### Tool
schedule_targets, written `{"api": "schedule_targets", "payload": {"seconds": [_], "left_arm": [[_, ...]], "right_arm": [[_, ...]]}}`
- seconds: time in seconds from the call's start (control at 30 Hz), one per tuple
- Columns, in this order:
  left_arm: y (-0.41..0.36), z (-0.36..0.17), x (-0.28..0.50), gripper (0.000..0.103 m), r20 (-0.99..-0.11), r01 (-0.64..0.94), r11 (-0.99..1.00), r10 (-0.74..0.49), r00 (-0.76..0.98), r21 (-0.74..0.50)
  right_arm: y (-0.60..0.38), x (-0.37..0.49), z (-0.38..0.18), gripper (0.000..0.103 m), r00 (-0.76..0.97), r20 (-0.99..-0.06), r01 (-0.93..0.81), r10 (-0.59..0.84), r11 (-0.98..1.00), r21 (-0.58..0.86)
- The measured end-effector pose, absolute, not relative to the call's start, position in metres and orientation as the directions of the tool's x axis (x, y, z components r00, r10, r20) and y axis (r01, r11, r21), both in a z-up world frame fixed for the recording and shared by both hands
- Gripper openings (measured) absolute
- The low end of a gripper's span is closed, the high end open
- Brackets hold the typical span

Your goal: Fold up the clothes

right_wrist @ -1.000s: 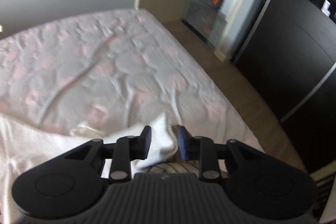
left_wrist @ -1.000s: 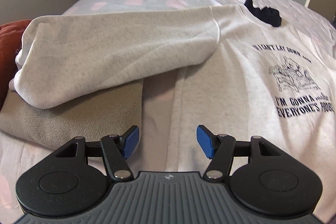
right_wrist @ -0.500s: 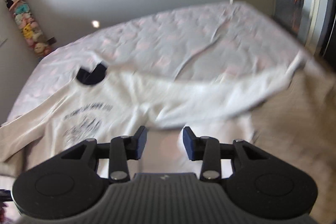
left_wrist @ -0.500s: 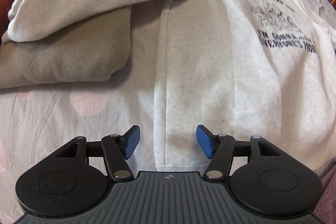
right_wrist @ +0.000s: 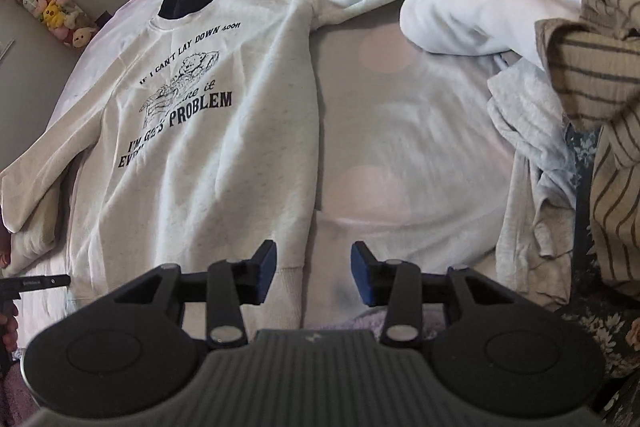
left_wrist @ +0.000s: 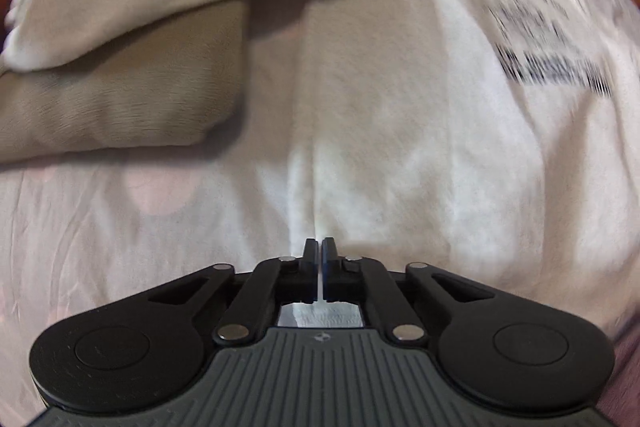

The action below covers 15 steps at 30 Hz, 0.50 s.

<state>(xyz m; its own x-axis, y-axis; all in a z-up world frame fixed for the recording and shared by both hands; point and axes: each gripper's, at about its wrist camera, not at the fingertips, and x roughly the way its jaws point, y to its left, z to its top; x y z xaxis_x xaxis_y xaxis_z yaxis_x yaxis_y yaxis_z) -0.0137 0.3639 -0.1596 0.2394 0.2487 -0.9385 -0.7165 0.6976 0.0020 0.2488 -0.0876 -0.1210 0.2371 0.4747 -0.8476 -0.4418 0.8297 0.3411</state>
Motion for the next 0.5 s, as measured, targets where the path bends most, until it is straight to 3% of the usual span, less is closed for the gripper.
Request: {"api": "schedule_targets", "payload": {"seconds": [0.07, 0.2, 0.27, 0.3, 0.5], "left_arm": [[0.377, -0.152, -0.030, 0.000, -0.923, -0.776, 0.630, 0.301, 0.239, 0.004], [0.389, -0.151, -0.046, 0.002, -0.907, -0.780, 0.585, 0.171, 0.385, -0.221], [0.384, -0.153, -0.043, 0.021, -0.907, -0.766, 0.603, 0.160, 0.390, -0.223], [0.382, -0.155, -0.040, 0.025, -0.909, -0.763, 0.608, 0.157, 0.387, -0.220], [0.380, -0.168, -0.030, 0.028, -0.932, -0.769, 0.609, 0.131, 0.339, -0.194]], "right_arm": [[-0.085, 0.244, -0.121, 0.048, 0.245, -0.849, -0.454, 0.469, 0.829, 0.327], [-0.079, 0.244, -0.128, 0.050, 0.234, -0.855, -0.463, 0.464, 0.826, 0.321], [-0.079, 0.247, -0.130, 0.050, 0.226, -0.854, -0.454, 0.468, 0.827, 0.333], [-0.079, 0.248, -0.131, 0.050, 0.222, -0.853, -0.448, 0.472, 0.826, 0.340], [-0.084, 0.249, -0.134, 0.050, 0.221, -0.839, -0.419, 0.496, 0.826, 0.378]]}}
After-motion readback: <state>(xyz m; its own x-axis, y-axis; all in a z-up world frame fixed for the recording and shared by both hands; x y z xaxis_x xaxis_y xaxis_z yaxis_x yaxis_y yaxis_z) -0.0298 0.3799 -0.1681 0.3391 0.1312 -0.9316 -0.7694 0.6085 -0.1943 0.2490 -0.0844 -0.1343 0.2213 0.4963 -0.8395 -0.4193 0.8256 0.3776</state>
